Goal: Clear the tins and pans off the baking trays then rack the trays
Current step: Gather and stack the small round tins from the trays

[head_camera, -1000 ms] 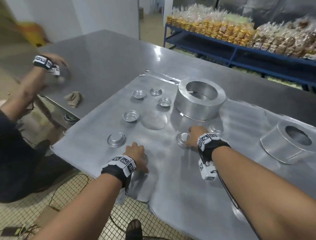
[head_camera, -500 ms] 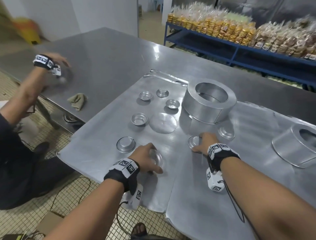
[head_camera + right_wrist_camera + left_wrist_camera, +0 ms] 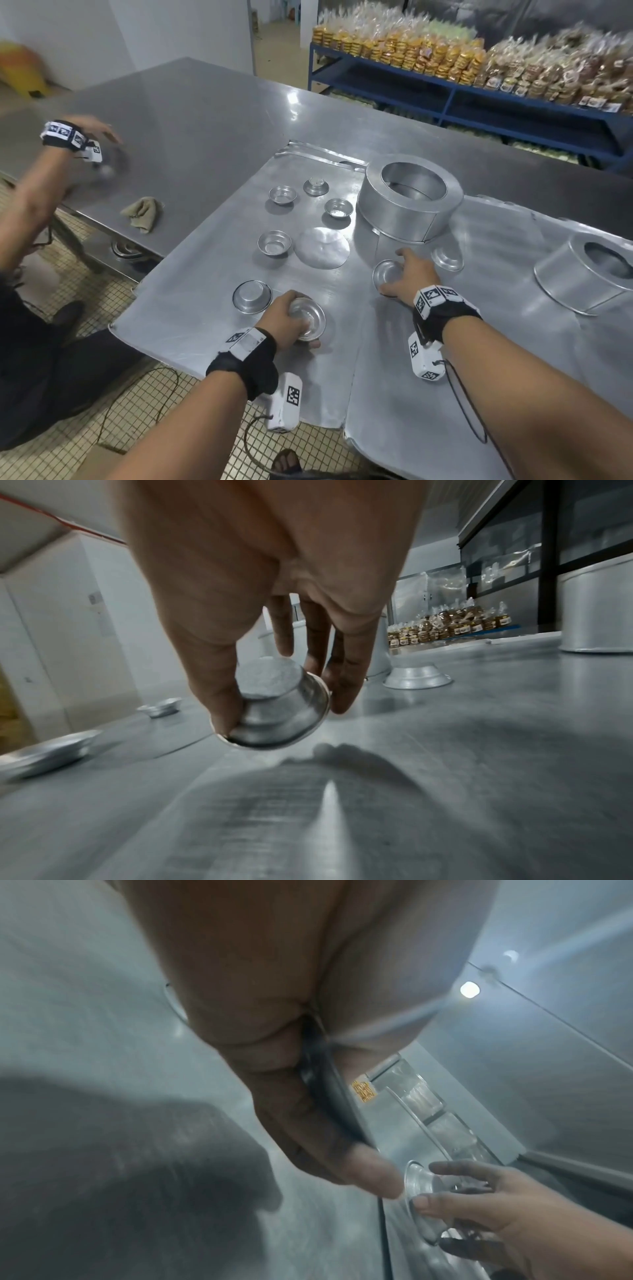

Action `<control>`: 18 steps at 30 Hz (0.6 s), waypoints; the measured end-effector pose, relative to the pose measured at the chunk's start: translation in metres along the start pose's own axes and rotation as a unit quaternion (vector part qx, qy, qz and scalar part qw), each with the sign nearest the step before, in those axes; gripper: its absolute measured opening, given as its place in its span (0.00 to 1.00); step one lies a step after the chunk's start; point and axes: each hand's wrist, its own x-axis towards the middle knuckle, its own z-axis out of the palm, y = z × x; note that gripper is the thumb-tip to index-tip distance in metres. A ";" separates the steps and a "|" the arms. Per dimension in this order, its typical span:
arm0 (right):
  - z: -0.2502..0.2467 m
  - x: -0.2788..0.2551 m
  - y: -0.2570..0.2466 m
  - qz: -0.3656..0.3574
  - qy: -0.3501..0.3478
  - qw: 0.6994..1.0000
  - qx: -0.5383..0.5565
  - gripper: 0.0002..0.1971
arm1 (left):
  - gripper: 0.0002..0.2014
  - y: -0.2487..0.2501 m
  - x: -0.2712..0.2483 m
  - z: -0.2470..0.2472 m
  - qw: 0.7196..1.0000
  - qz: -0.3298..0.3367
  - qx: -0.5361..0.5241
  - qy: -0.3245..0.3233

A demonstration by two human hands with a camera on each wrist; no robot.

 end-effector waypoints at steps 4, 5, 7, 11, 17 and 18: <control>-0.005 -0.007 -0.011 -0.045 0.000 0.998 0.041 0.35 | 0.22 0.002 -0.003 0.011 0.994 -0.045 -0.098 0.025; -0.006 -0.009 -0.014 -0.058 0.004 0.997 0.057 0.34 | 0.23 0.002 -0.002 0.014 0.992 -0.057 -0.112 0.032; -0.007 -0.015 -0.019 -0.087 0.015 0.990 0.109 0.35 | 0.23 0.003 0.002 0.022 0.986 -0.085 -0.133 0.055; -0.008 -0.035 -0.025 -0.157 0.018 0.961 0.228 0.32 | 0.12 0.008 0.010 0.035 0.971 -0.118 -0.183 0.095; 0.001 -0.055 -0.020 -0.204 -0.045 0.935 0.287 0.30 | 0.34 0.022 0.021 0.057 0.974 -0.120 -0.190 0.036; 0.002 -0.056 -0.018 -0.205 -0.055 0.933 0.290 0.30 | 0.32 0.025 0.019 0.061 0.977 -0.109 -0.183 0.035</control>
